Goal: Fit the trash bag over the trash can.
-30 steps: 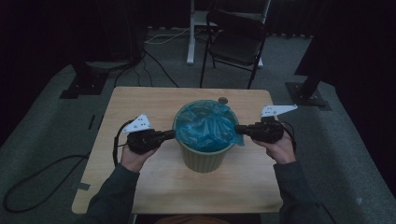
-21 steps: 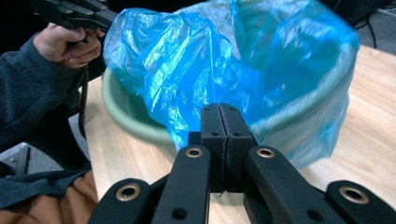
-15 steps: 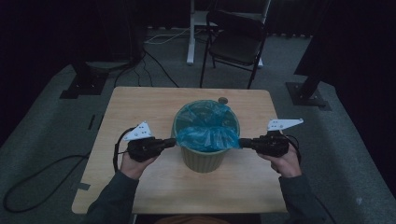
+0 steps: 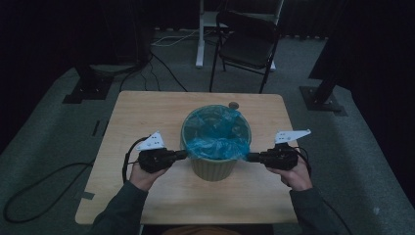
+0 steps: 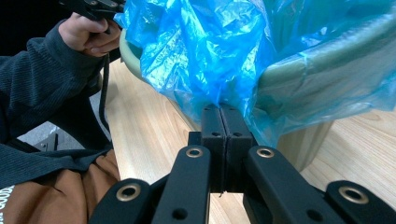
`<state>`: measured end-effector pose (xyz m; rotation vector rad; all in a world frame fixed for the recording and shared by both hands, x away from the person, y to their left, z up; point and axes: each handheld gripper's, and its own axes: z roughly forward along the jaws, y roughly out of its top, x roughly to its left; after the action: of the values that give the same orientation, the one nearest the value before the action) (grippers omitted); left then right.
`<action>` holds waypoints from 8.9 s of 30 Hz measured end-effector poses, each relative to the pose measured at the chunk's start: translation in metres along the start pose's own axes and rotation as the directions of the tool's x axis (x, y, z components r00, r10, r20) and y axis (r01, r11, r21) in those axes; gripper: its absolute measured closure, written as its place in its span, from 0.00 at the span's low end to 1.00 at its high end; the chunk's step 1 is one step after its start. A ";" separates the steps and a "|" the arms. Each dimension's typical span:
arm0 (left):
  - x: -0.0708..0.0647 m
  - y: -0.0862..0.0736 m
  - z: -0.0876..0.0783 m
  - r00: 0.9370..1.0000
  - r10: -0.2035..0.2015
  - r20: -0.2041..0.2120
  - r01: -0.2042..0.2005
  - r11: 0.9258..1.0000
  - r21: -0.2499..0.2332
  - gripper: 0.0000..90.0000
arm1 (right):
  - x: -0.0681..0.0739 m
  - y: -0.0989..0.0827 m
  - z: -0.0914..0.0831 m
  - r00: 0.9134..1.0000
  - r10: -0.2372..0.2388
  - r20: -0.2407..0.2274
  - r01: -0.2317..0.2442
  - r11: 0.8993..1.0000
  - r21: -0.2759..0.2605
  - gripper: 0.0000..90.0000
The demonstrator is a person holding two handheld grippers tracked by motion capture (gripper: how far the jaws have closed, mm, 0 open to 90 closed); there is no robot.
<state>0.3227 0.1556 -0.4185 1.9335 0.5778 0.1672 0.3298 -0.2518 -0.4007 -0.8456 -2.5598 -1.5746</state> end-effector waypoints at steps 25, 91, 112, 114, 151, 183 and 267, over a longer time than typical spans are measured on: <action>0.000 -0.007 -0.009 1.000 -0.014 -0.026 0.014 1.000 -0.002 0.91 | 0.000 -0.003 -0.008 1.000 -0.020 0.002 0.020 1.000 -0.005 0.85; -0.021 0.009 -0.002 0.995 0.065 0.070 -0.064 0.998 -0.024 0.99 | 0.006 0.009 -0.003 0.998 0.012 -0.062 -0.015 0.999 -0.035 0.99; -0.017 -0.011 0.020 0.996 0.051 0.079 -0.057 0.996 0.073 0.99 | 0.003 -0.011 0.015 0.996 0.023 -0.088 -0.019 0.999 0.039 1.00; -0.015 -0.014 0.021 0.996 0.045 0.071 -0.051 0.995 0.086 0.99 | 0.001 -0.012 0.016 0.997 0.026 -0.076 -0.022 0.998 0.053 1.00; 0.029 0.001 -0.008 0.996 -0.048 -0.077 0.047 0.999 -0.017 0.65 | -0.030 0.009 -0.012 0.995 0.011 0.100 -0.009 1.000 -0.029 0.70; 0.042 0.009 -0.027 0.992 -0.066 -0.109 0.058 0.996 -0.074 0.78 | -0.044 0.006 0.000 0.995 0.000 0.096 -0.001 1.000 0.019 1.00; 0.036 0.161 0.081 0.954 0.289 0.082 -0.299 0.936 0.187 0.73 | -0.046 0.004 0.001 0.998 0.008 0.063 -0.008 1.000 -0.007 0.99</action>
<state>0.4353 0.0545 -0.3149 2.2068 0.2729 0.2547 0.3709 -0.2694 -0.4108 -0.9197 -2.5916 -1.5798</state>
